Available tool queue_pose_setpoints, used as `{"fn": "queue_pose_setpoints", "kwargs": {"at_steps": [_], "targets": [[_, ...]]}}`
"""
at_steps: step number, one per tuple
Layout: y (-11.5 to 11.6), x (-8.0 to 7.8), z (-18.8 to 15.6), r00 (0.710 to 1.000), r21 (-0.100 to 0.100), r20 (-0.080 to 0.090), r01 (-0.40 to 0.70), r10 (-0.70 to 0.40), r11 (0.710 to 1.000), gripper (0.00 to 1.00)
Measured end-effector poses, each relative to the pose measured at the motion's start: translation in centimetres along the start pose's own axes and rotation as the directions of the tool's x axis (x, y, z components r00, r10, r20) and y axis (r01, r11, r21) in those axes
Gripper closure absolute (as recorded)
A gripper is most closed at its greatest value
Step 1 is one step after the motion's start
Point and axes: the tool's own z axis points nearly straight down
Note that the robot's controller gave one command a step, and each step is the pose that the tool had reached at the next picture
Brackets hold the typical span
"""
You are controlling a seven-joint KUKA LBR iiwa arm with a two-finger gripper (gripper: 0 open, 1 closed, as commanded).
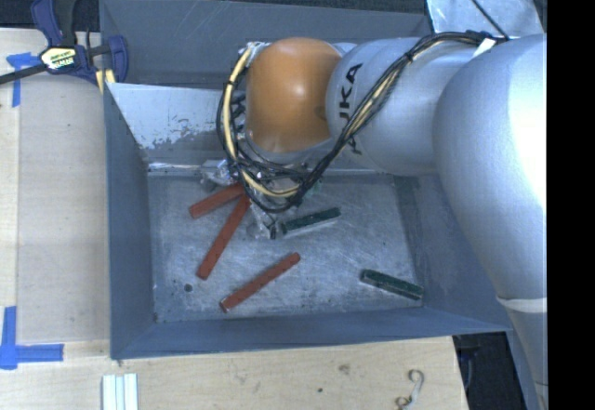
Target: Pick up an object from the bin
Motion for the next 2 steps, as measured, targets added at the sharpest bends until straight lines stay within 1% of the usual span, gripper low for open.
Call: {"fn": "queue_pose_setpoints", "kwargs": {"at_steps": [1,2], "targets": [[-0.08,-0.04,-0.06,1.000,0.002,0.004,-0.005,0.005,1.000,0.00],[-0.14,-0.05,-0.15,1.000,0.003,0.005,-0.006,0.006,1.000,1.00]]}}
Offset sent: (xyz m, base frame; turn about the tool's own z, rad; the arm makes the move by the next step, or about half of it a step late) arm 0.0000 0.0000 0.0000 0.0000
